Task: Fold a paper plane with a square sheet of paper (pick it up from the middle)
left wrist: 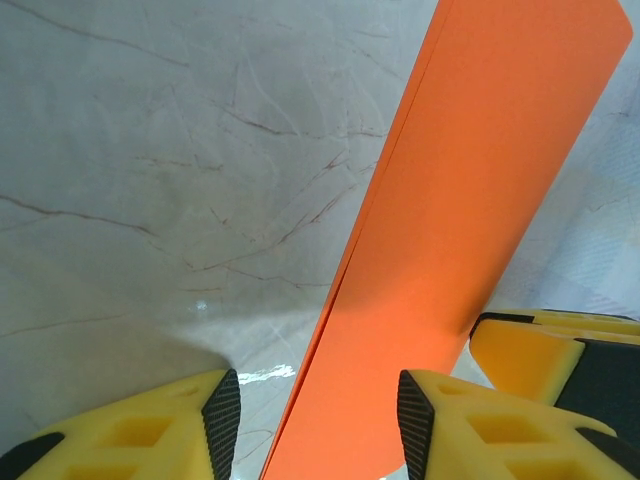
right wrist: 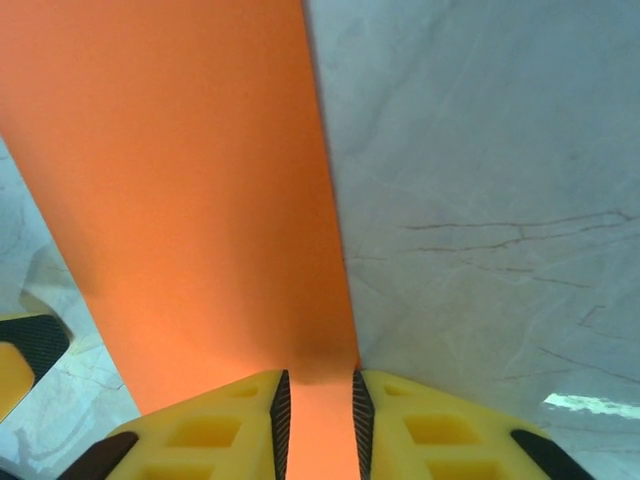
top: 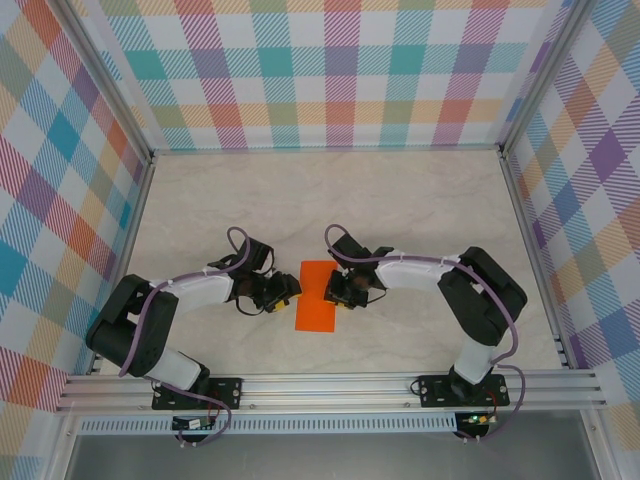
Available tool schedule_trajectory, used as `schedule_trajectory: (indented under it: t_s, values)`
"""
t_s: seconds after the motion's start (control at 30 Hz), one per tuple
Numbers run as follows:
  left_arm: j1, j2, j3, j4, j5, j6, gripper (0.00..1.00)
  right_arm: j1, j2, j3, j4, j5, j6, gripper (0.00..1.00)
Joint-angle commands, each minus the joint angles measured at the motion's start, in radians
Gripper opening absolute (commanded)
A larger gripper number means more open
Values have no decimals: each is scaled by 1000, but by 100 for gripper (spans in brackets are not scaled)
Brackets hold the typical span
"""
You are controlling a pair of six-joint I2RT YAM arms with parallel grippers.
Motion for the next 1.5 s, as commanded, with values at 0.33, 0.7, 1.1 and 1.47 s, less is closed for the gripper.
schedule_trajectory:
  t_s: [0.33, 0.7, 1.1, 1.47]
  values:
    - [-20, 11, 28, 7, 19, 4, 45, 3, -3, 21, -2, -14, -5, 29]
    - [-28, 20, 43, -12, 35, 33, 45, 3, 42, -29, -61, 31, 9, 28]
    - [-43, 37, 42, -11, 62, 35, 46, 3, 70, -21, -67, 20, 6, 25]
    - [-67, 83, 61, -14, 65, 49, 43, 3, 77, -7, -68, 16, 4, 25]
